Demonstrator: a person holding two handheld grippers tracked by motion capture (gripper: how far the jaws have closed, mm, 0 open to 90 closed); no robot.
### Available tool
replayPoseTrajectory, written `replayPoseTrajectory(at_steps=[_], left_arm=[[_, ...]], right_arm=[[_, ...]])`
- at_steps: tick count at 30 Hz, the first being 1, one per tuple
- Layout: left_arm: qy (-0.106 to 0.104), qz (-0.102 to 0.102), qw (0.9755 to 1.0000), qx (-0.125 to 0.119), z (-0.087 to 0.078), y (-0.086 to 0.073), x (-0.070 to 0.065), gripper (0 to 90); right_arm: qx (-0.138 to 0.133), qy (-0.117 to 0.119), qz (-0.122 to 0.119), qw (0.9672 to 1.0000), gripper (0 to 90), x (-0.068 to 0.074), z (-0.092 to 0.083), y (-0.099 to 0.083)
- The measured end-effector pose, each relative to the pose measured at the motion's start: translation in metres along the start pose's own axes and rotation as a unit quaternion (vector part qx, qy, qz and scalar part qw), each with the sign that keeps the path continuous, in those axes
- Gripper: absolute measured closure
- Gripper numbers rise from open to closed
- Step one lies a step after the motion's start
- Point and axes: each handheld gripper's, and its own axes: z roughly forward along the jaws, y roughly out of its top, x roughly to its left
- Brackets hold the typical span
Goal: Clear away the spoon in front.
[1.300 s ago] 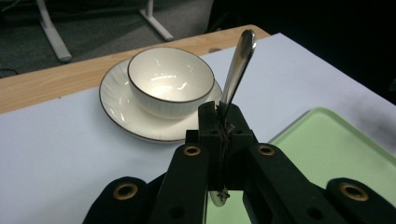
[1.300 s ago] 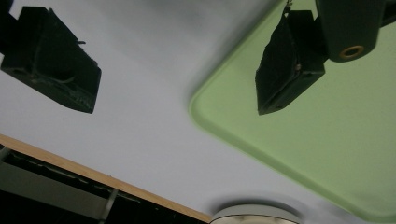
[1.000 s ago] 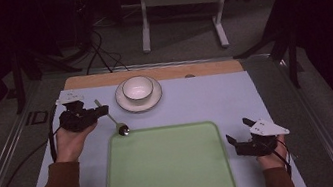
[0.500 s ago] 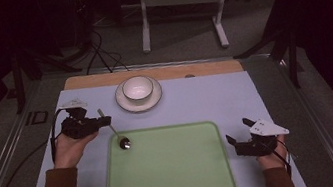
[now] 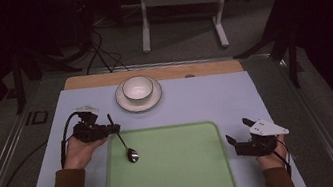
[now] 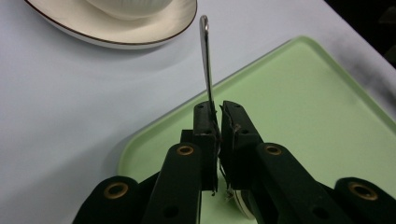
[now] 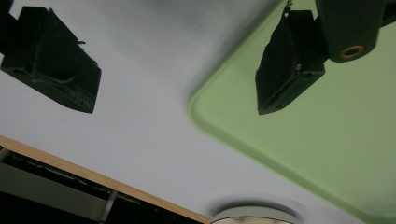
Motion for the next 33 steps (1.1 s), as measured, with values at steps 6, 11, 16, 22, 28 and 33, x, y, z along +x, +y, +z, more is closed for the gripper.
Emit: replayPoseTrajectory(at_steps=[6,11,16,22,28,33], left_arm=[[0.003,-0.007,1.0,-0.007,0.005,-0.005,0.003,83.6],[0.002,-0.01,0.9999,-0.003,0.014,-0.007,0.004,82.9],[-0.001,-0.011,0.9999,0.01,0.027,-0.01,0.003,81.6],[-0.01,-0.013,0.9997,0.021,0.033,-0.02,0.0,80.8],[-0.02,-0.023,0.9995,0.01,0.026,-0.032,0.0,80.4],[-0.023,-0.02,0.9995,0.005,0.022,-0.041,-0.005,80.2]], right_arm=[[0.001,0.0,-0.001,1.0,14.0,0.0,0.0,0.0],[0.002,0.001,-0.001,1.0,14.0,0.0,0.0,0.0],[0.002,0.001,-0.001,1.0,14.0,0.0,0.0,0.0],[0.002,0.002,0.0,1.0,13.9,-0.001,0.0,0.0],[0.001,0.002,-0.001,1.0,14.0,0.0,0.0,0.0],[0.002,0.002,-0.001,1.0,13.9,-0.001,0.0,0.0]])
